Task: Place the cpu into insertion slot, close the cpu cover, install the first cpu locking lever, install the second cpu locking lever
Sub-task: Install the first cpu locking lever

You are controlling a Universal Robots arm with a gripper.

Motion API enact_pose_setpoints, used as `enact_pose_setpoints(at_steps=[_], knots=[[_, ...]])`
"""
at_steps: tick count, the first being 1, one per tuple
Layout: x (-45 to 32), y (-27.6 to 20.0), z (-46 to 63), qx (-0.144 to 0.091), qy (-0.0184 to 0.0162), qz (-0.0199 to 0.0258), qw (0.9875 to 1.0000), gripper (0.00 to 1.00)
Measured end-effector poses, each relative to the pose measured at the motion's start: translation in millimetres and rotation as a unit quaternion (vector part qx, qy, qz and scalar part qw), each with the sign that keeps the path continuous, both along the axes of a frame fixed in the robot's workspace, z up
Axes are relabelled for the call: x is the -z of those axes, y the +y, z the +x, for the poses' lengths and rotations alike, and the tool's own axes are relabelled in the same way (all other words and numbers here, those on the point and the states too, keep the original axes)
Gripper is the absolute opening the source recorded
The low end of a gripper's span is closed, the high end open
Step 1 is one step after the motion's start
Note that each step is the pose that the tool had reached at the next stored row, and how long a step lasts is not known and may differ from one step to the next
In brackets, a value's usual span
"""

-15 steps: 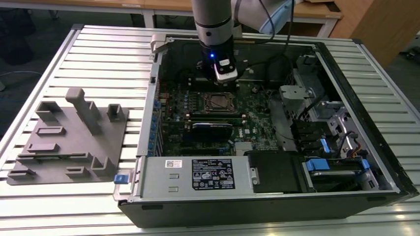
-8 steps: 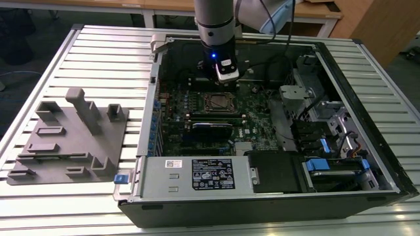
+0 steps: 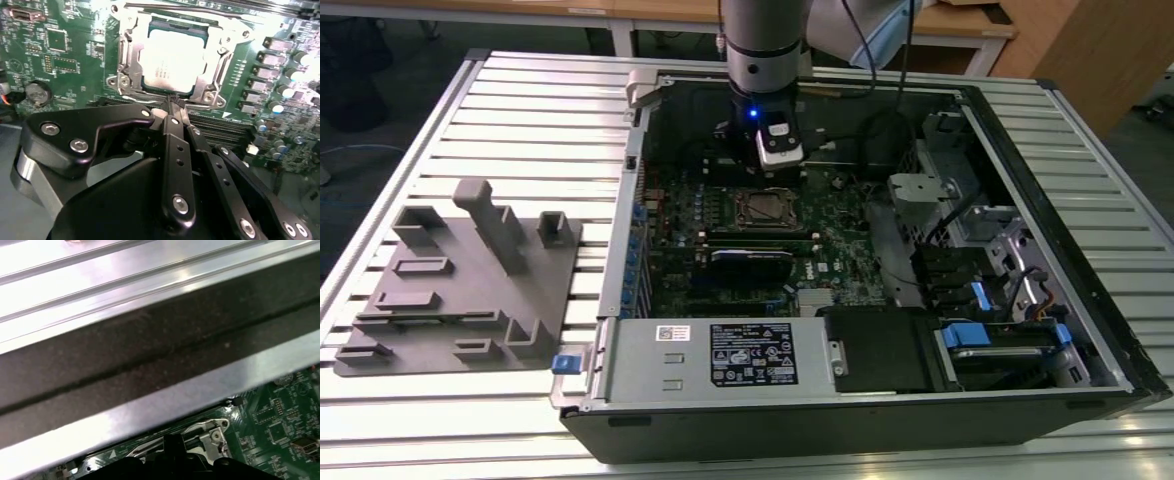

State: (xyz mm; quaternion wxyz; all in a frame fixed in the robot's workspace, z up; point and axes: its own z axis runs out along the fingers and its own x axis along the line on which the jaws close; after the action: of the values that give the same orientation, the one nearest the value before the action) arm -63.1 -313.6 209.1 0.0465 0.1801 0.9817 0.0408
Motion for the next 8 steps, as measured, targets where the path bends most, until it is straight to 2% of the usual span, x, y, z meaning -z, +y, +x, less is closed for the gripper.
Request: enact_pose_setpoints(at_steps=[5, 8], knots=[[0.0, 0.0, 0.0, 0.0, 0.0027, 0.0001, 1.0, 0.11], [-1.2, 0.0, 0.0, 0.0, 0.0028, 0.0001, 1.0, 0.11]])
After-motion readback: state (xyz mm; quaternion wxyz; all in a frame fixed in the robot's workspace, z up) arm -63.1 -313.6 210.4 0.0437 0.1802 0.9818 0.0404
